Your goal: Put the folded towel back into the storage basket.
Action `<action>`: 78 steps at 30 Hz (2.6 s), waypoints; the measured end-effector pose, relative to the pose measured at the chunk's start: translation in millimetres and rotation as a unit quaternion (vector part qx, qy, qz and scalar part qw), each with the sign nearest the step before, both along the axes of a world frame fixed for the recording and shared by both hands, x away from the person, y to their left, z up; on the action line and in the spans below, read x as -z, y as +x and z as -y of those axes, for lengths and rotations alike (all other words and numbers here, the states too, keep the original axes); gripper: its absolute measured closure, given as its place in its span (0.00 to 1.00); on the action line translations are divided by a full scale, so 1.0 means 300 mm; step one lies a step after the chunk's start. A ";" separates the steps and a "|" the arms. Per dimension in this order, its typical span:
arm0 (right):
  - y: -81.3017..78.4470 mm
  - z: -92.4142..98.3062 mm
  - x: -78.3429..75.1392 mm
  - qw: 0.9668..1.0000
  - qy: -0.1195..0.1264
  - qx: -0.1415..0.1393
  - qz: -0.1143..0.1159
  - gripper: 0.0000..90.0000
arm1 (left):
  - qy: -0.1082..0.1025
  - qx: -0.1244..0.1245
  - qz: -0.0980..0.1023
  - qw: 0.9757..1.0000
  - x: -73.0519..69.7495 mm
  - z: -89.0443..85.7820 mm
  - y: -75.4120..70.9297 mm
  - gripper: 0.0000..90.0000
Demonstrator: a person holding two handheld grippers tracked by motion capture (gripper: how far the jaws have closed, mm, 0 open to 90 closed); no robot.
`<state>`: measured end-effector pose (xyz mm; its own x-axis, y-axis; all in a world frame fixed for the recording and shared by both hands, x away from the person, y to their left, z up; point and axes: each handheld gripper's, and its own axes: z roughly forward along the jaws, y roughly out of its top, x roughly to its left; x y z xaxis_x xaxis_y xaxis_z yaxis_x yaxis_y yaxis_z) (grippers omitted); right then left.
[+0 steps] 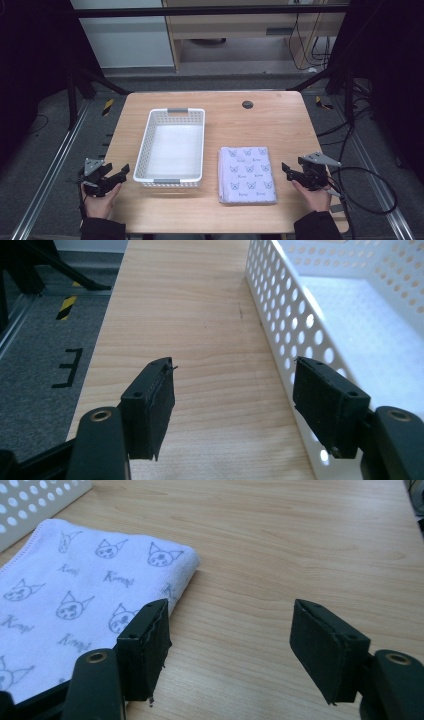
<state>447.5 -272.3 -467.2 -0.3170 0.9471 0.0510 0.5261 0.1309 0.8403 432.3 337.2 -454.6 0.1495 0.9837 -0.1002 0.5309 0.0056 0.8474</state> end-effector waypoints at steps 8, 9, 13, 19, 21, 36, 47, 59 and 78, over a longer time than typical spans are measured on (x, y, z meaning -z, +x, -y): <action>-0.014 -0.003 -0.025 1.000 0.004 0.000 0.018 0.32 | -0.003 0.007 0.016 1.000 -0.040 0.023 -0.019 0.37; -0.015 -0.003 -0.025 1.000 0.002 0.000 0.021 0.32 | -0.003 0.011 0.017 1.000 -0.048 0.033 -0.023 0.37; -0.019 -0.007 -0.034 0.999 0.018 -0.007 0.027 0.31 | -0.007 0.019 0.021 1.000 -0.063 0.050 -0.029 0.38; -0.026 -0.009 -0.051 0.999 0.026 -0.007 0.035 0.31 | -0.017 0.040 0.036 0.998 -0.089 0.085 -0.046 0.39; -0.028 -0.010 -0.058 0.999 0.024 -0.009 0.041 0.31 | -0.019 0.048 0.037 0.998 -0.097 0.102 -0.050 0.39; -0.032 -0.017 -0.097 0.998 0.024 -0.022 0.054 0.31 | -0.009 0.088 0.043 0.995 -0.122 0.187 -0.061 0.38; -0.029 -0.017 -0.128 0.998 0.027 -0.024 0.061 0.31 | 0.002 0.102 0.054 0.993 -0.135 0.237 -0.058 0.37; -0.022 -0.019 -0.161 0.997 0.034 -0.029 0.065 0.31 | 0.024 0.122 0.059 0.990 -0.138 0.311 -0.062 0.36; 0.008 -0.042 -0.222 0.996 0.034 -0.037 0.078 0.29 | 0.028 0.174 0.068 0.982 -0.183 0.481 -0.042 0.35</action>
<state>449.9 -259.6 -400.7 -0.3946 0.9170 0.0587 0.3789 0.1042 0.9196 419.6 193.0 -399.6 0.4851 0.8744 -0.0035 0.3742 -0.2041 0.9046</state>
